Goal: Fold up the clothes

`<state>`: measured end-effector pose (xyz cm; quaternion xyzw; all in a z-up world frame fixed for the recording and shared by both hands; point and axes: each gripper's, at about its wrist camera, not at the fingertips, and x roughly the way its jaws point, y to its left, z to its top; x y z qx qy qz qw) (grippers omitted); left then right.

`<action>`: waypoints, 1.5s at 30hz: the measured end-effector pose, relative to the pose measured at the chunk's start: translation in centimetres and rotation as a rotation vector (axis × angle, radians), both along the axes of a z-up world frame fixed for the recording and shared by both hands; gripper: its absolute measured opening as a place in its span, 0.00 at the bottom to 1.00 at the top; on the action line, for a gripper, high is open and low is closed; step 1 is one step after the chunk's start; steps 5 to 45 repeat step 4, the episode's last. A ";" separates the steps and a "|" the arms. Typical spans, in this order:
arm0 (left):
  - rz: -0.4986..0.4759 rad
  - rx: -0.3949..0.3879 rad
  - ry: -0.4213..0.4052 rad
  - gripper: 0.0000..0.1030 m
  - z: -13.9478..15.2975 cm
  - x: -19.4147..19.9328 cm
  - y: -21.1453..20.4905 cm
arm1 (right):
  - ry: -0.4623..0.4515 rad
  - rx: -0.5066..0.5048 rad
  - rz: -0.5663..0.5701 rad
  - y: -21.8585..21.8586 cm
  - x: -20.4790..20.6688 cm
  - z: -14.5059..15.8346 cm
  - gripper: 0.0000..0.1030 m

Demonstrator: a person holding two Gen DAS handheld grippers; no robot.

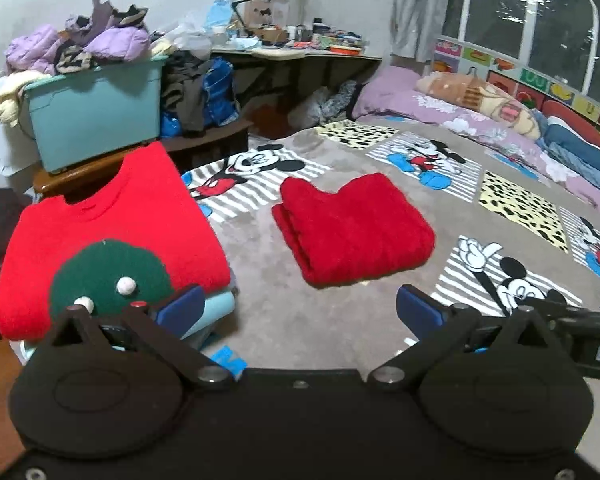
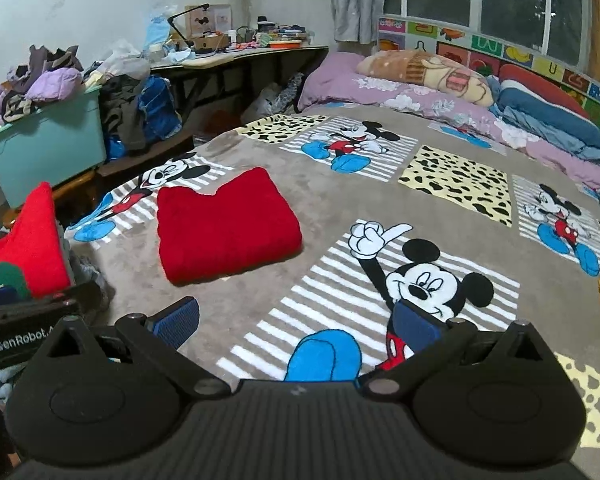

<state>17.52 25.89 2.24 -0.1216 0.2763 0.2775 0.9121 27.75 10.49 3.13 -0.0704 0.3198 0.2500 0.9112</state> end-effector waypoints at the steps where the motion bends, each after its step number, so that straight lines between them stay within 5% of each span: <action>1: -0.003 0.005 -0.003 1.00 0.1 -0.1 -0.1 | -0.002 -0.002 0.001 0.0 -0.2 0.1 0.99; 45: 0.003 0.007 -0.010 1.00 0.1 -0.4 -0.1 | -0.007 -0.007 0.002 0.0 -0.6 0.2 0.99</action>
